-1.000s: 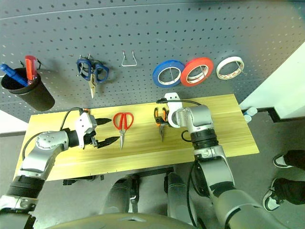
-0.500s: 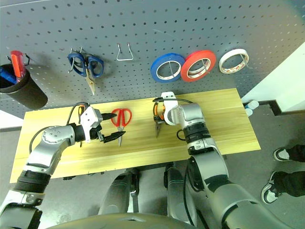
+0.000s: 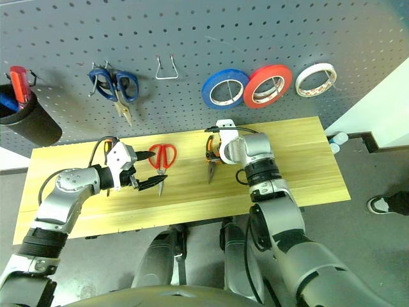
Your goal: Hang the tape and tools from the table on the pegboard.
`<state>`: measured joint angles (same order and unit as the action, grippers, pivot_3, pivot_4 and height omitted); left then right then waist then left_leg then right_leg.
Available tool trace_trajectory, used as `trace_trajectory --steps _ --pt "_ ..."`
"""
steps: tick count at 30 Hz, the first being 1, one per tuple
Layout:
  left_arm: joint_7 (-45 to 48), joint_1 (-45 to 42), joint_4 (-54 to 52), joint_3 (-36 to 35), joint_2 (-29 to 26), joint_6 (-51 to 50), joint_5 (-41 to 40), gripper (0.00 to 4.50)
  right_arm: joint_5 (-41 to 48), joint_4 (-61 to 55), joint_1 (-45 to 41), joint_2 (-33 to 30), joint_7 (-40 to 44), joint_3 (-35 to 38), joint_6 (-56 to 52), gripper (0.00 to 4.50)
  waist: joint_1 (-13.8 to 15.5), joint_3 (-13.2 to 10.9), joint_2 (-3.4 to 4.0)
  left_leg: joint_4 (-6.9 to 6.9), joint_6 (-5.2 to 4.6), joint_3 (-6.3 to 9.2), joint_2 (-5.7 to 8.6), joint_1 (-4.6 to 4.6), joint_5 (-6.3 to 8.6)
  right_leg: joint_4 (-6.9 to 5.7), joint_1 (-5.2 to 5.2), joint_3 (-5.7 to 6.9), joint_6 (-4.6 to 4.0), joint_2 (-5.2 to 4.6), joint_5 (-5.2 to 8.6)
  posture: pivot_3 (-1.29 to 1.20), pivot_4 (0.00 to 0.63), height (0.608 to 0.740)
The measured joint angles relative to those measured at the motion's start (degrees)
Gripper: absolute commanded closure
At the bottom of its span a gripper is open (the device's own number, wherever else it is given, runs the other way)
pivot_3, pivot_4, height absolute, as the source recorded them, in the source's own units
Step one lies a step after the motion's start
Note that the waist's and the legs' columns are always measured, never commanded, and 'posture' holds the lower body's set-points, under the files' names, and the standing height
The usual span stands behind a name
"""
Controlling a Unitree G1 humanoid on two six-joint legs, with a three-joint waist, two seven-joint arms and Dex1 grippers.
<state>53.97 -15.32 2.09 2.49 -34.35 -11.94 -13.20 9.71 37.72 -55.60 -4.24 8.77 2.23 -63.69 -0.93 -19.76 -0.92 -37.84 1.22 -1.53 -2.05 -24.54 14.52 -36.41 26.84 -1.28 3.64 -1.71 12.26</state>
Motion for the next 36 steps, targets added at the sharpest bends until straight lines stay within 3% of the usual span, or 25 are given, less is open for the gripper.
trace_trajectory --steps 13,25,28,34,36 --pt "-0.9 0.53 0.78 0.16 0.62 2.27 0.85 0.0 -1.95 7.48 -3.55 3.98 -6.97 1.69 3.82 0.1 0.1 0.05 -0.05 0.11 0.01 -0.02 0.0 0.05 0.0 0.09 -0.06 0.01 0.01 -0.04 -0.01 0.12 0.329 0.74" --pt "-1.69 1.08 2.28 0.28 0.9 4.19 1.56 0.0 -4.16 5.39 -3.24 4.54 -4.42 -4.0 -0.19 0.1 0.15 0.09 -0.12 0.12 0.01 0.0 -0.02 0.04 0.0 0.1 -0.05 0.05 0.01 -0.04 -0.01 0.12 0.314 0.74" --pt "-1.73 1.08 2.34 0.39 0.96 4.72 1.78 0.0 -4.51 5.33 -3.16 4.68 -4.5 -3.96 -0.28 0.6 0.15 0.09 -0.12 0.12 0.01 0.0 -0.02 0.04 -0.01 0.1 -0.05 0.05 0.01 -0.04 -0.01 0.12 0.312 0.74" --pt "-1.67 1.13 2.7 0.67 0.95 5.18 2.22 0.0 -4.47 5.98 -3.27 4.66 -4.94 -2.4 -0.24 2.44 0.11 0.1 -0.13 0.12 0.01 -0.01 -0.03 0.04 0.0 0.1 -0.05 0.05 0.01 -0.03 -0.01 0.13 0.308 0.74" --pt "-1.66 1.14 2.75 0.71 0.95 5.23 2.38 0.0 -4.45 6.43 -3.45 4.66 -4.93 -2.01 -0.01 2.44 0.1 0.1 -0.14 0.12 0.01 -0.01 -0.02 0.04 -0.01 0.09 -0.06 0.05 0.01 -0.03 -0.02 0.13 0.307 0.74"
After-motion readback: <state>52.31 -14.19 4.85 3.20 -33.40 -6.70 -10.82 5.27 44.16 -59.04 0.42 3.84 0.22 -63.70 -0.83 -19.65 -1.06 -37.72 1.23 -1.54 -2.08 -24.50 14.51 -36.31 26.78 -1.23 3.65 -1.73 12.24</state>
